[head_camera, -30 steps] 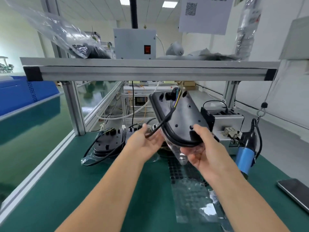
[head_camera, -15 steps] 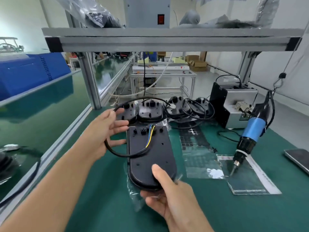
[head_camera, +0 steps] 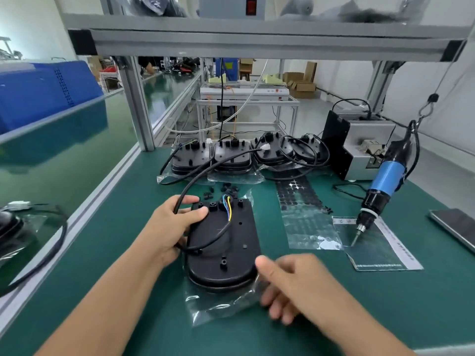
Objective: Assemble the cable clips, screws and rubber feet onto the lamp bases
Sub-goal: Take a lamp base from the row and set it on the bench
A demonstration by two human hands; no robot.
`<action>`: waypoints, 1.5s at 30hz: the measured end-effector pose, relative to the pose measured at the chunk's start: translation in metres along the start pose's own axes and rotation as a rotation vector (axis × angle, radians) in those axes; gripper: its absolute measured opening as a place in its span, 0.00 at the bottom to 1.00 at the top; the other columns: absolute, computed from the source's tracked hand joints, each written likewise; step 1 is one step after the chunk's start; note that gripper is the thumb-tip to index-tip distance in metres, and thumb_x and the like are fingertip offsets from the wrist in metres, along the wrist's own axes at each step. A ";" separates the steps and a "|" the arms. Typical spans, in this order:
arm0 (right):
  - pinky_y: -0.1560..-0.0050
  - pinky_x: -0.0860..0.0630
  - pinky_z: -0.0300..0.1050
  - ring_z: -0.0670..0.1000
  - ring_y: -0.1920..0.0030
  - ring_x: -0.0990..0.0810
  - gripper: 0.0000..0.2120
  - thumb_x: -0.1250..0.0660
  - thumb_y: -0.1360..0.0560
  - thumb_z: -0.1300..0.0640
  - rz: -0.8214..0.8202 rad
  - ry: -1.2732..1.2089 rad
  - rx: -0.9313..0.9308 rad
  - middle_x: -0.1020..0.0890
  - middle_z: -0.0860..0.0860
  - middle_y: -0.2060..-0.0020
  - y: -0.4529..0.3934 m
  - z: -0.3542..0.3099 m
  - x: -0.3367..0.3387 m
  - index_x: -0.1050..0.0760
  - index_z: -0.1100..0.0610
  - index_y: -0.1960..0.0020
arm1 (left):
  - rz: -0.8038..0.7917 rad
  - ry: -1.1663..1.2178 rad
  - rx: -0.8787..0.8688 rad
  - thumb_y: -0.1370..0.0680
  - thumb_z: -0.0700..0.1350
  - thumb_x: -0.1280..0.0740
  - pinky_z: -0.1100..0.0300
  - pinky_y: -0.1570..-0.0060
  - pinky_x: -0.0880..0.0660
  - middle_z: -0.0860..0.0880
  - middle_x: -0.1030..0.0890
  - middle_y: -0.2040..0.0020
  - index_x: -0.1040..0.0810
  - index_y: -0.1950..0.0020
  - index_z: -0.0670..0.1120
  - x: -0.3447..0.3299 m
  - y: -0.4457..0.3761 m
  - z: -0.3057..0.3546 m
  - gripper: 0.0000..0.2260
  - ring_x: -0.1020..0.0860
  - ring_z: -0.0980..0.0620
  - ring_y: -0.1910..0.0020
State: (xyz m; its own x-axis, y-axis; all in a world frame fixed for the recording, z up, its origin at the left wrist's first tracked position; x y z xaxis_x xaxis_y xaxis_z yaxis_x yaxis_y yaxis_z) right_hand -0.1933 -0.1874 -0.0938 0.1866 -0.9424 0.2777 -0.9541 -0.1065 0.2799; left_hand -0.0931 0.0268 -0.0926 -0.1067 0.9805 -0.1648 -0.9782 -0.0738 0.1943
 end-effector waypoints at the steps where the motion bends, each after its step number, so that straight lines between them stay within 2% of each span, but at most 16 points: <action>1: 0.73 0.28 0.34 0.47 0.74 0.21 0.19 0.31 0.27 0.41 0.112 0.166 0.102 0.16 0.50 0.68 -0.005 0.002 0.014 0.22 0.59 0.58 | 0.000 -0.008 0.010 0.27 0.37 0.27 0.62 0.75 0.25 0.47 0.18 0.60 0.22 0.48 0.47 0.001 0.002 -0.001 0.11 0.20 0.53 0.72; 3: 0.64 0.30 0.29 0.41 0.65 0.22 0.04 0.31 0.24 0.50 0.275 0.507 0.315 0.18 0.43 0.63 -0.013 0.004 0.037 0.21 0.49 0.54 | -0.011 -0.015 0.016 0.27 0.36 0.27 0.61 0.74 0.25 0.48 0.18 0.62 0.22 0.47 0.47 0.000 0.007 -0.003 0.11 0.19 0.52 0.71; 6: 0.56 0.34 0.33 0.43 0.54 0.26 0.09 0.32 0.23 0.51 0.172 0.843 0.356 0.28 0.41 0.52 -0.030 0.014 0.045 0.23 0.41 0.43 | -0.011 -0.024 -0.021 0.28 0.36 0.27 0.61 0.74 0.24 0.46 0.17 0.60 0.22 0.47 0.46 -0.007 0.017 -0.008 0.12 0.18 0.51 0.69; 10: 0.54 0.30 0.39 0.47 0.55 0.25 0.03 0.32 0.23 0.51 0.225 0.872 0.377 0.29 0.43 0.56 -0.044 0.014 0.048 0.23 0.50 0.52 | 0.033 -0.141 -0.121 0.29 0.41 0.24 0.56 0.65 0.21 0.44 0.21 0.46 0.21 0.48 0.52 -0.014 0.025 -0.017 0.13 0.18 0.44 0.56; 17: 0.58 0.32 0.42 0.50 0.56 0.24 0.06 0.35 0.21 0.50 0.459 0.994 0.282 0.29 0.47 0.55 -0.075 0.001 0.066 0.23 0.52 0.50 | 0.119 -0.574 -0.295 0.28 0.52 0.27 0.63 0.51 0.25 0.60 0.21 0.48 0.25 0.48 0.59 -0.012 0.028 -0.019 0.12 0.22 0.60 0.47; 20: 0.56 0.30 0.42 0.51 0.55 0.23 0.07 0.35 0.21 0.50 0.439 0.988 0.288 0.28 0.48 0.54 -0.088 -0.003 0.063 0.21 0.52 0.49 | 0.162 -0.721 -0.347 0.27 0.53 0.28 0.71 0.58 0.31 0.63 0.22 0.52 0.26 0.51 0.60 -0.012 0.030 -0.017 0.09 0.24 0.65 0.50; 23: 0.52 0.28 0.42 0.52 0.52 0.22 0.09 0.36 0.21 0.50 0.389 1.023 0.251 0.25 0.50 0.51 -0.099 -0.008 0.060 0.20 0.53 0.47 | 0.191 -0.685 -0.383 0.23 0.54 0.34 0.66 0.59 0.30 0.59 0.20 0.56 0.24 0.54 0.58 -0.014 0.031 -0.012 0.02 0.23 0.61 0.56; 24: 0.52 0.28 0.43 0.52 0.52 0.22 0.10 0.36 0.21 0.50 0.387 1.035 0.246 0.24 0.51 0.51 -0.101 -0.012 0.059 0.19 0.54 0.46 | 0.206 -0.661 -0.412 0.20 0.53 0.38 0.65 0.60 0.30 0.58 0.19 0.59 0.23 0.55 0.57 -0.015 0.032 -0.009 0.06 0.24 0.60 0.59; 26: 0.51 0.26 0.44 0.53 0.52 0.20 0.14 0.37 0.21 0.50 0.420 0.904 0.309 0.20 0.55 0.53 -0.101 -0.024 0.058 0.19 0.58 0.47 | 0.233 -0.584 -0.445 0.18 0.51 0.42 0.65 0.64 0.33 0.64 0.21 0.65 0.22 0.56 0.58 -0.016 0.036 -0.004 0.11 0.26 0.61 0.66; 28: 0.55 0.23 0.45 0.50 0.56 0.18 0.20 0.41 0.21 0.45 0.406 0.517 0.375 0.15 0.54 0.58 -0.098 -0.047 0.049 0.19 0.60 0.51 | 0.240 -0.549 -0.470 0.19 0.52 0.42 0.65 0.66 0.35 0.66 0.24 0.70 0.21 0.55 0.59 -0.022 0.043 0.004 0.11 0.28 0.64 0.69; 31: 0.66 0.20 0.39 0.45 0.61 0.15 0.19 0.40 0.21 0.39 0.224 -0.261 0.228 0.14 0.47 0.62 -0.107 -0.088 0.024 0.21 0.54 0.51 | 0.179 -0.655 -0.566 0.22 0.55 0.41 0.61 0.60 0.29 0.59 0.21 0.63 0.20 0.56 0.54 -0.033 0.050 0.015 0.12 0.25 0.60 0.62; 34: 0.71 0.21 0.38 0.49 0.68 0.16 0.20 0.38 0.20 0.45 0.072 -0.736 0.048 0.14 0.53 0.66 -0.118 -0.120 0.008 0.22 0.63 0.49 | 0.039 -0.684 -0.508 0.22 0.62 0.42 0.59 0.54 0.25 0.56 0.17 0.58 0.18 0.55 0.53 -0.034 0.048 0.032 0.18 0.21 0.61 0.57; 37: 0.77 0.27 0.34 0.44 0.76 0.22 0.14 0.37 0.19 0.51 0.007 -0.739 0.025 0.20 0.49 0.76 -0.122 -0.135 -0.008 0.23 0.60 0.57 | 0.012 -0.568 -0.308 0.22 0.67 0.47 0.63 0.56 0.29 0.61 0.15 0.57 0.16 0.52 0.57 -0.026 0.027 0.059 0.24 0.19 0.64 0.55; 39: 0.79 0.29 0.33 0.44 0.77 0.22 0.11 0.38 0.19 0.53 0.031 -0.680 0.065 0.21 0.48 0.77 -0.122 -0.140 -0.021 0.24 0.59 0.55 | 0.057 -0.414 -0.133 0.19 0.63 0.49 0.58 0.61 0.30 0.54 0.15 0.61 0.16 0.50 0.51 -0.022 -0.004 0.075 0.25 0.18 0.54 0.58; 41: 0.80 0.30 0.33 0.46 0.78 0.22 0.10 0.38 0.19 0.53 0.041 -0.567 0.109 0.21 0.48 0.77 -0.117 -0.139 -0.038 0.23 0.59 0.52 | -0.034 -0.208 0.051 0.18 0.60 0.47 0.57 0.64 0.31 0.49 0.16 0.63 0.19 0.45 0.42 -0.027 -0.034 0.086 0.26 0.21 0.51 0.65; 45: 0.80 0.33 0.33 0.46 0.80 0.26 0.11 0.42 0.19 0.56 0.030 -0.266 0.275 0.23 0.48 0.80 -0.100 -0.126 -0.071 0.26 0.58 0.57 | -0.149 0.003 0.264 0.16 0.55 0.47 0.56 0.65 0.21 0.39 0.17 0.50 0.32 0.38 0.33 -0.040 -0.070 0.102 0.24 0.19 0.46 0.66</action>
State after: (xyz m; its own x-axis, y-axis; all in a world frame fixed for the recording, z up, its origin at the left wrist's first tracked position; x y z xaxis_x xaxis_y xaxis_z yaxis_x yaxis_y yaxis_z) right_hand -0.0815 -0.0699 -0.0261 0.1250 -0.9919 0.0234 -0.9921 -0.1248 0.0081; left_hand -0.0016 0.0110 -0.0007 0.0338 0.9765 -0.2127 -0.9031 0.1210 0.4121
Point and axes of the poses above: each hand's wrist, its own y-axis away from the middle knuckle, its own x-axis out of the back of the hand, z = x × y, the point moved 2 cm from there along -y, towards the middle knuckle
